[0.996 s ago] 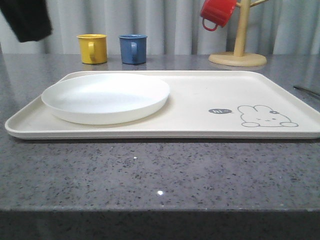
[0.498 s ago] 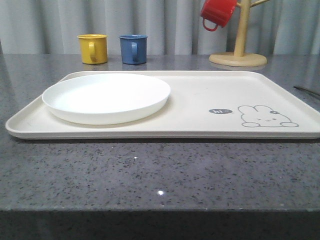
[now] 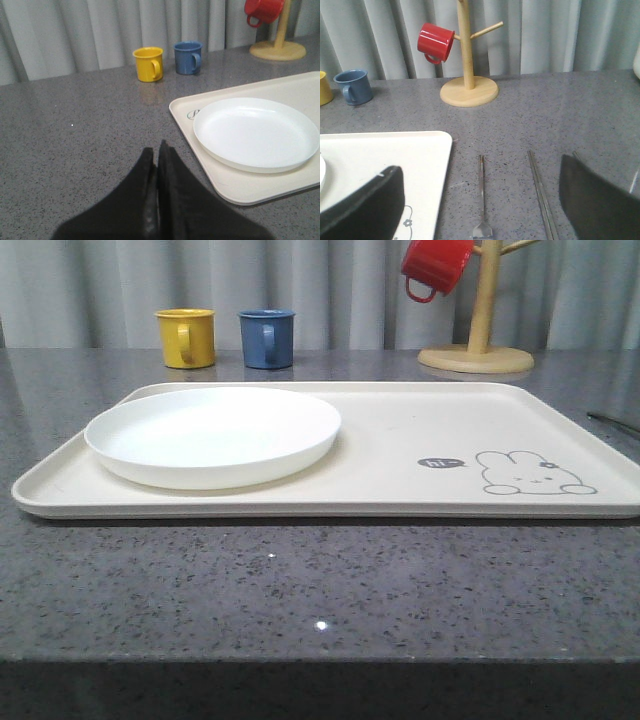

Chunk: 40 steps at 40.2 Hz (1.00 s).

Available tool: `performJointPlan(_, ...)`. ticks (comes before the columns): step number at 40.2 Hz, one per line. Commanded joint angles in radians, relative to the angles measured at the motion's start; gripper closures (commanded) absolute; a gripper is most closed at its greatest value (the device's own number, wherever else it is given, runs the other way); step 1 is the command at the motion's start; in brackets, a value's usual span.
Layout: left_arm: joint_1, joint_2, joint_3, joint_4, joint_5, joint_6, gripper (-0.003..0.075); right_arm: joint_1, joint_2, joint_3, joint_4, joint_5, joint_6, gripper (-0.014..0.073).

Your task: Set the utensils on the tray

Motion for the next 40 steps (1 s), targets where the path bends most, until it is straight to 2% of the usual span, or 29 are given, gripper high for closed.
performJointPlan(1,0.001,-0.054,-0.001,-0.014,-0.087,-0.009,0.0738,-0.005,0.015,-0.035,0.003,-0.076,-0.006,-0.0052)
performJointPlan(40,0.001,-0.085,0.019,-0.014,-0.089,-0.009,0.0738,-0.005,0.015,-0.035,0.003,-0.074,-0.006,-0.0051)
